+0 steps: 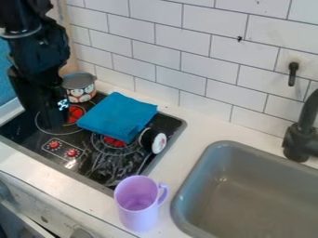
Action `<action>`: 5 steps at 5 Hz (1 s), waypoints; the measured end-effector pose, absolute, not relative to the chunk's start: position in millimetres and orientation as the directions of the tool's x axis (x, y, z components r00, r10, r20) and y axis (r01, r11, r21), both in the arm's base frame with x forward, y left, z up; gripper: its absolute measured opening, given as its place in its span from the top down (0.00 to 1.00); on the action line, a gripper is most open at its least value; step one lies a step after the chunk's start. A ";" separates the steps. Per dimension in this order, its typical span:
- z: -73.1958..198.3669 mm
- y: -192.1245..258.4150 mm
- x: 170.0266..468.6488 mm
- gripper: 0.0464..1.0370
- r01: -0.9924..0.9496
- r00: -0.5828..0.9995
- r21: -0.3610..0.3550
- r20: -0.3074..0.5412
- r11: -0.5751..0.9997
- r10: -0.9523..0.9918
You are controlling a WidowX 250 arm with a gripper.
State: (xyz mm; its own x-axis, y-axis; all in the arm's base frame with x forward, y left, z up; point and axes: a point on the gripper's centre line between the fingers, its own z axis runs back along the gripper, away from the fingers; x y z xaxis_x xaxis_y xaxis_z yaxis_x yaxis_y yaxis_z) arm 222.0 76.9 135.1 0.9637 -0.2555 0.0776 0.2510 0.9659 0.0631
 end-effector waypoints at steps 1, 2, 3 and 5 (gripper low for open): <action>130.0 76.7 221.4 0.04 0.249 0.966 0.051 0.060 0.967 -0.252; 130.8 96.5 250.4 0.04 0.235 0.970 0.105 0.036 0.966 -0.240; 137.2 110.5 279.6 0.04 0.252 0.962 0.089 0.087 0.964 -0.259; 122.1 141.3 325.1 0.04 0.181 0.942 0.040 0.279 0.983 -0.185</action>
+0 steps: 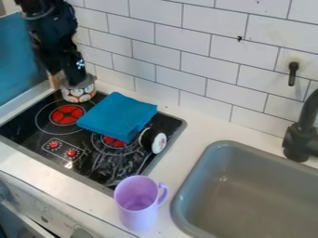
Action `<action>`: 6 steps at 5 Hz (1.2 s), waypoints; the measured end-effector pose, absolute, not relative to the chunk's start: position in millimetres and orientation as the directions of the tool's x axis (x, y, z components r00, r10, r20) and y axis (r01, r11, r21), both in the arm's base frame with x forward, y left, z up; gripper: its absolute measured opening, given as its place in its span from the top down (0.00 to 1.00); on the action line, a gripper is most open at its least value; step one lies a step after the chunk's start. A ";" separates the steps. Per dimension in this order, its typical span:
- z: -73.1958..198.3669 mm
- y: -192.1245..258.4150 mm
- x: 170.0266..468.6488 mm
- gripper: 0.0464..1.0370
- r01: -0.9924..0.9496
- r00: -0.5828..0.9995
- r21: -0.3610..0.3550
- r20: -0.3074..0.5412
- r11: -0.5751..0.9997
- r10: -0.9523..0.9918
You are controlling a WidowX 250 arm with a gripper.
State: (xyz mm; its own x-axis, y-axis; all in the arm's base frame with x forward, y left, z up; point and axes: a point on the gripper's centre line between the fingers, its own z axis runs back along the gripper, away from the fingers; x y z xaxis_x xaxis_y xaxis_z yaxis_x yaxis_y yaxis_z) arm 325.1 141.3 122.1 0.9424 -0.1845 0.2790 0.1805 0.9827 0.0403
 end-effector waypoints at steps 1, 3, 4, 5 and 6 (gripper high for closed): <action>113.1 157.9 349.3 0.04 0.198 0.932 -0.016 0.312 0.980 -0.183; 106.8 179.0 380.2 0.04 0.155 0.922 0.025 0.356 0.988 -0.153; 103.2 182.5 390.1 0.04 0.036 0.933 0.093 0.355 0.995 -0.067; 102.0 170.0 400.6 0.04 0.021 0.927 0.102 0.371 0.995 -0.057; 99.3 171.5 405.1 0.04 0.002 0.929 0.106 0.368 0.994 -0.041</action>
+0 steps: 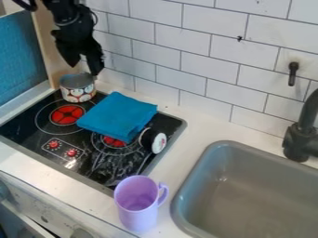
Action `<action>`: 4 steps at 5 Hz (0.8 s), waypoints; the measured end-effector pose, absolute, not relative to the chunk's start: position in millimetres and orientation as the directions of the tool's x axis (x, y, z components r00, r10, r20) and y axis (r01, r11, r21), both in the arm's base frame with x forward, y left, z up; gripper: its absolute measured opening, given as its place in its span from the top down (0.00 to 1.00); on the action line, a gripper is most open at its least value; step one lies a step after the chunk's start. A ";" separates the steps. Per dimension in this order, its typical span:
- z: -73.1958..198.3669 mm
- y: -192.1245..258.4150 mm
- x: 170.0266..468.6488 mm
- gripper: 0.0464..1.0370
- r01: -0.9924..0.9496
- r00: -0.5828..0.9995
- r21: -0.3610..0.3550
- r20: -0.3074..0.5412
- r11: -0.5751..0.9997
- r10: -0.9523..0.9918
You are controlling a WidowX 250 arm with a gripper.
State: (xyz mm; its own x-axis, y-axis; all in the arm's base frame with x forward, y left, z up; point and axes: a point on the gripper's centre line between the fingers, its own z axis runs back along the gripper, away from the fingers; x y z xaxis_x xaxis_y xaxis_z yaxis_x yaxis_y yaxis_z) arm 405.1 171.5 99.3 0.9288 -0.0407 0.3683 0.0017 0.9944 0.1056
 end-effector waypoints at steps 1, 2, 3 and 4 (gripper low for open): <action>98.1 174.6 415.0 0.04 -0.012 0.928 0.105 0.372 0.994 -0.028; 99.4 179.3 424.9 0.04 -0.016 0.923 0.107 0.385 0.994 -0.026; 95.8 182.8 429.1 0.04 -0.020 0.925 0.113 0.378 0.993 -0.024; 85.2 187.9 428.3 0.04 -0.023 0.935 0.136 0.352 0.990 -0.026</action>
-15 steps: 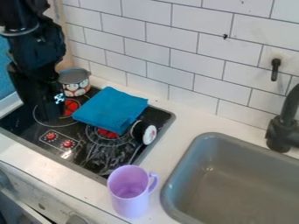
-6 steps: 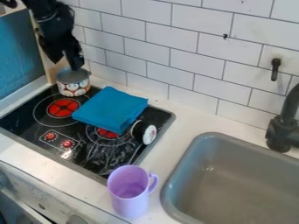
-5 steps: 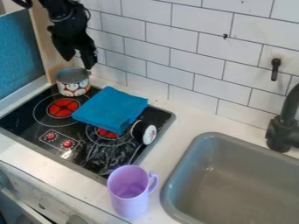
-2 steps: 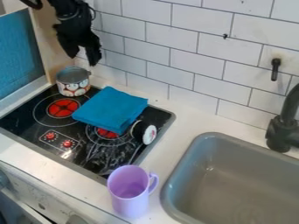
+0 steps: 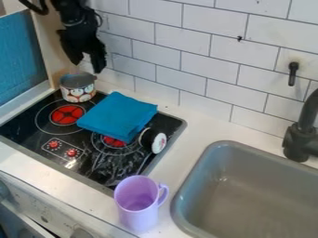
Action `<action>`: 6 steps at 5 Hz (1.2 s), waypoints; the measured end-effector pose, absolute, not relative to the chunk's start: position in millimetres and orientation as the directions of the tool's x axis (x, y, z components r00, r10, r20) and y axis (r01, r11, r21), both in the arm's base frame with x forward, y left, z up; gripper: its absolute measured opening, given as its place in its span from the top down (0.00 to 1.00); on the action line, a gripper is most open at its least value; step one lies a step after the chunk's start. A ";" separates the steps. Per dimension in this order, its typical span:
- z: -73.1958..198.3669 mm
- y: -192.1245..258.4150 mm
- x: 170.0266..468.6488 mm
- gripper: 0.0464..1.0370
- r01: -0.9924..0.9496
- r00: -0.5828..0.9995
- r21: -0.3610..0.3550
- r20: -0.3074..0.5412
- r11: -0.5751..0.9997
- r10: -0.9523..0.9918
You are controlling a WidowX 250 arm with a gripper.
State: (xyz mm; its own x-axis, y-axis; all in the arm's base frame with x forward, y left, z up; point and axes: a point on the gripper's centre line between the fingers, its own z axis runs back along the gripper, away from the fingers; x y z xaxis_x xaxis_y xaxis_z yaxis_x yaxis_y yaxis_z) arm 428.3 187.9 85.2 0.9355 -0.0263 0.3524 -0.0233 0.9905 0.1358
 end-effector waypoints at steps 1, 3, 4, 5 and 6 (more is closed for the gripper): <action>73.9 185.1 423.2 0.04 -0.041 0.940 0.123 0.340 0.992 -0.003; 70.1 182.6 422.2 0.04 -0.050 0.940 0.102 0.341 0.994 0.013; 69.8 182.6 420.6 0.04 -0.037 0.944 0.102 0.331 0.994 0.001; 63.5 183.1 413.8 0.04 -0.032 0.951 0.118 0.310 0.993 -0.006; 59.8 181.4 387.7 0.04 -0.019 0.966 0.154 0.257 0.988 -0.021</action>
